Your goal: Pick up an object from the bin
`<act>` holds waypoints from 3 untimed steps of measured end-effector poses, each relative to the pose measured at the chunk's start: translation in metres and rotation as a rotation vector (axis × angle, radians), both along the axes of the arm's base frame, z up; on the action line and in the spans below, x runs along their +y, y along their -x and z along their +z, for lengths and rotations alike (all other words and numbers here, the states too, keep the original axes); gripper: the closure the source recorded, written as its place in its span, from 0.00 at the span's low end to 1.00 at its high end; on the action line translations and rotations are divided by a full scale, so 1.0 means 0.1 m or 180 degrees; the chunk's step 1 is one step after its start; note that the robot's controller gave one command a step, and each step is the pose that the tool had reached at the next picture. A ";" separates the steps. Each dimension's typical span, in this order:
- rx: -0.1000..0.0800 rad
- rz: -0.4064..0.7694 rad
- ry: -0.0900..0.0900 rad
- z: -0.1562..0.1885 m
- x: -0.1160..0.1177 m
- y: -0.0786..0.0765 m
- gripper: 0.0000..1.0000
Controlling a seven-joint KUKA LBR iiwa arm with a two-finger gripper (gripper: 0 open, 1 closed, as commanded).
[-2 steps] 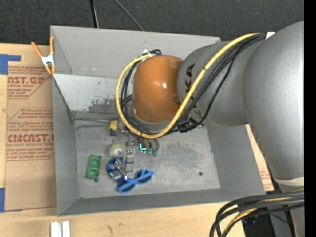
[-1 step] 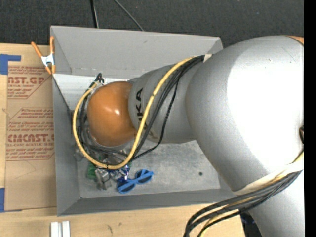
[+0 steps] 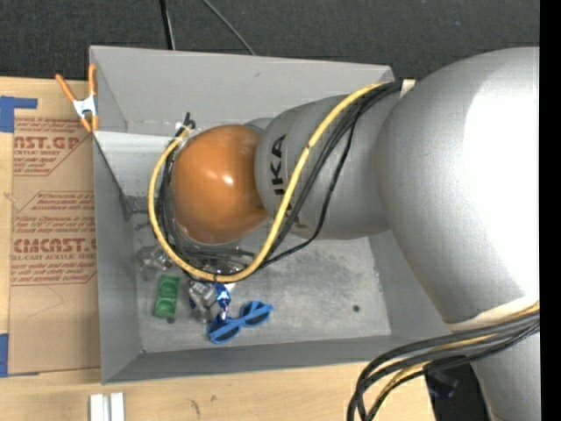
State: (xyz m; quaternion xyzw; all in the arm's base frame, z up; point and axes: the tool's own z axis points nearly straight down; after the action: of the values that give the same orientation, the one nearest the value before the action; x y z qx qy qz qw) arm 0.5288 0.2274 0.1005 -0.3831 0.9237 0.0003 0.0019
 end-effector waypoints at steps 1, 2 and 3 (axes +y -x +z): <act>0.0002 0.0959 -0.0002 0.16 0.20 0.06 0.00; 0.0018 0.1710 0.0002 -0.29 0.11 -0.02 0.00; 0.0010 0.1704 0.0000 -0.27 0.13 -0.02 0.00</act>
Offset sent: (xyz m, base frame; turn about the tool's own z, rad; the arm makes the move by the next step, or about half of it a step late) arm -0.0062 0.0181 0.0160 -0.3007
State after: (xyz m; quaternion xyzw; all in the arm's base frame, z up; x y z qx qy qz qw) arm 0.5311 0.2407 0.0732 -0.6138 0.7894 0.0014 0.0004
